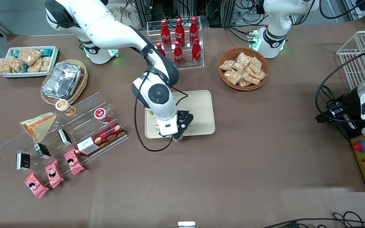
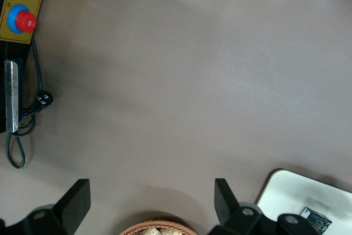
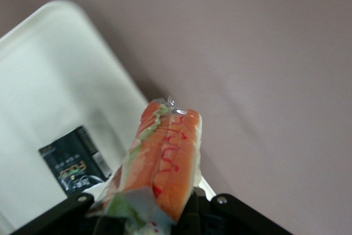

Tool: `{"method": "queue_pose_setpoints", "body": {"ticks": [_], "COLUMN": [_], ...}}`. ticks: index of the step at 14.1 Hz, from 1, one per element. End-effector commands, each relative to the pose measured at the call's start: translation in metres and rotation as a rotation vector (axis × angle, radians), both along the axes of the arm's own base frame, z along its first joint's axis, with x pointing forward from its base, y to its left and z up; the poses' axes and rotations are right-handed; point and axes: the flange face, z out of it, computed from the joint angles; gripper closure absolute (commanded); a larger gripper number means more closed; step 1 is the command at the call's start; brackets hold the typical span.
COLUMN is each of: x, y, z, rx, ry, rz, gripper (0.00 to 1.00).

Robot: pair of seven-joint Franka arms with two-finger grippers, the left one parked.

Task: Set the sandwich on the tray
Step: 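Carry the sandwich over the beige tray beside the black box, then lower the sandwich onto the tray and open the right gripper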

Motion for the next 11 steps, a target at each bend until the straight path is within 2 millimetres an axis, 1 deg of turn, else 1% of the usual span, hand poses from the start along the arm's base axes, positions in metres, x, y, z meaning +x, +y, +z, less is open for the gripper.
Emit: {"method": "queue_pose_setpoints", "body": {"ticks": [1,3,4,5,7,9,10,11], "x": [-0.002,-0.003,-0.003,-0.002,-0.004,-0.008,-0.009,-0.011], "y": [-0.003,-0.006,-0.007,-0.008,-0.004,-0.003,-0.004,-0.003], "z": [-0.014,-0.029,-0.034,-0.038,-0.042,-0.052,-0.055,-0.057], "rx": [0.073,0.087,0.086,0.083,0.088,0.082,0.08,0.078], "ry": [0.041,0.042,0.042,0.044,0.03,0.039,0.043,0.047], "rz": [0.25,0.378,0.401,0.406,0.411,0.414,0.412,0.415], "gripper": [1.0,1.0,1.0,1.0,1.0,1.0,0.65,0.04]}}
